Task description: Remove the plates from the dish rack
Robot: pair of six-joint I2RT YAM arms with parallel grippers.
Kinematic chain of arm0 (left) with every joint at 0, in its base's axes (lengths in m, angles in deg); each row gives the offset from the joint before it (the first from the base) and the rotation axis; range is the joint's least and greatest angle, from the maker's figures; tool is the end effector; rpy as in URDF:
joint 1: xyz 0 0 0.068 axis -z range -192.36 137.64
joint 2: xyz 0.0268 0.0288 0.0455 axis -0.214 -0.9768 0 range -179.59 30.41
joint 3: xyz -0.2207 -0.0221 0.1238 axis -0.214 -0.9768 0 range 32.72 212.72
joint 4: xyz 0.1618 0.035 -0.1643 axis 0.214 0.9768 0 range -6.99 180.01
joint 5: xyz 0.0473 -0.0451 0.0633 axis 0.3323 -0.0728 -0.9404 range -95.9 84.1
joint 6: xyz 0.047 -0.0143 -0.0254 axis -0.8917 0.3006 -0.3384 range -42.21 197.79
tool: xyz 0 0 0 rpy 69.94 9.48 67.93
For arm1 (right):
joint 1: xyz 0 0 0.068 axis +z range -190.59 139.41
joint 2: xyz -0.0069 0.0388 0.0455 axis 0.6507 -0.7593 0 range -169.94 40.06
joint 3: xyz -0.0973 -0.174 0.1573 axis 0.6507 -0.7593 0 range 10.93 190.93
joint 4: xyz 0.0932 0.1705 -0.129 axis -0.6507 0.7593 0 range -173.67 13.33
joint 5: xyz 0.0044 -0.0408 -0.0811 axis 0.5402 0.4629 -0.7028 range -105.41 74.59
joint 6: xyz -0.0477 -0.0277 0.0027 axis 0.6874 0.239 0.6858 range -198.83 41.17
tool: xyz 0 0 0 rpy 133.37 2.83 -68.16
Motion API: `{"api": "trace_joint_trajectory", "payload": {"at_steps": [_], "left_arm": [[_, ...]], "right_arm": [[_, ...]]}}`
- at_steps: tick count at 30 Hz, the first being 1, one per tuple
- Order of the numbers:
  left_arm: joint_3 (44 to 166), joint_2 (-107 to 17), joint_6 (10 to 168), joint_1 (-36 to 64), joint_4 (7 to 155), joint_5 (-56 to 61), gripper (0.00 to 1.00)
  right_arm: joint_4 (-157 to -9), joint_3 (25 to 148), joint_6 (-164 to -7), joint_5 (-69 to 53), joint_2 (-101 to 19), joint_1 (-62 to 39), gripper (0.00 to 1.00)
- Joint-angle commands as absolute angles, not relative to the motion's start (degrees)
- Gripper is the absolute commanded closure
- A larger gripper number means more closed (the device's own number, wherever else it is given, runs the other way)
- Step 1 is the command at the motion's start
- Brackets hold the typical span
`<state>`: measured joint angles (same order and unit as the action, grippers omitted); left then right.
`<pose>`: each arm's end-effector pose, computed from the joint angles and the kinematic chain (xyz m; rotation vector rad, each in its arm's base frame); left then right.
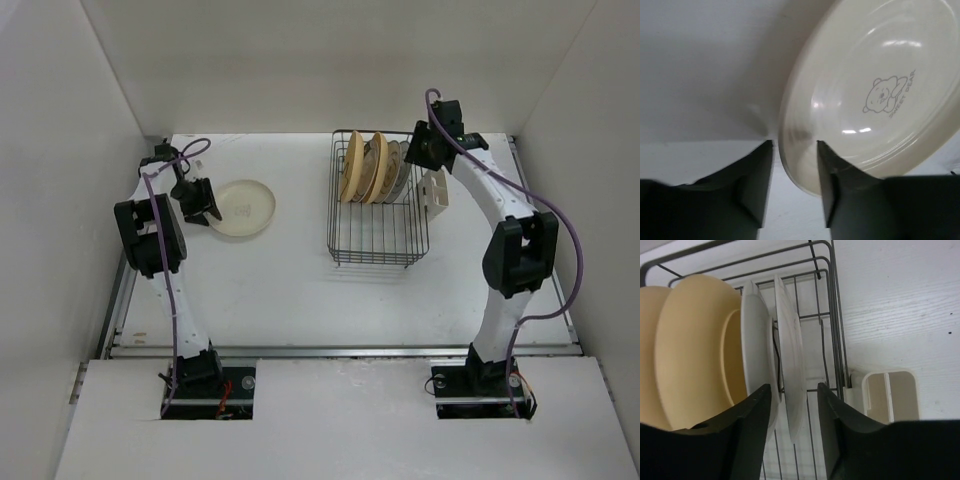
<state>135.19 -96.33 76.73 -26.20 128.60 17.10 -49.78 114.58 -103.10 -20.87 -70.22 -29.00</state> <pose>0.4153 0.0871 0.1739 -0.2038 2.6977 -0.4833 0.4018 0.0790 0.3053 0.3019 2.2636 0.2205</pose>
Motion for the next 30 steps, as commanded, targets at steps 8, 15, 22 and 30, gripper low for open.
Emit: {"api": "trace_joint_trajectory", "payload": {"at_steps": [8,15,22,30], "left_arm": [[137.4,-90.0,76.2,-25.9,131.8,15.4,0.24],[140.5,-82.1,73.7,-25.9,134.5,8.8,0.15],[144.8,-78.8,71.6,-25.9,139.8,6.2,0.15],[144.8,-74.8,70.1,-25.9,142.5,3.7,0.15]], "right_arm": [[-51.2,116.9,-103.8,-19.6,-76.7,-29.3,0.76],[-49.5,121.5,-99.8,-28.4,-73.2,-27.6,1.0],[-42.2,133.2,-95.0,-45.2,-74.2,-24.0,1.0],[-39.6,140.4,-90.2,-69.3,-71.2,-21.5,1.0]]}}
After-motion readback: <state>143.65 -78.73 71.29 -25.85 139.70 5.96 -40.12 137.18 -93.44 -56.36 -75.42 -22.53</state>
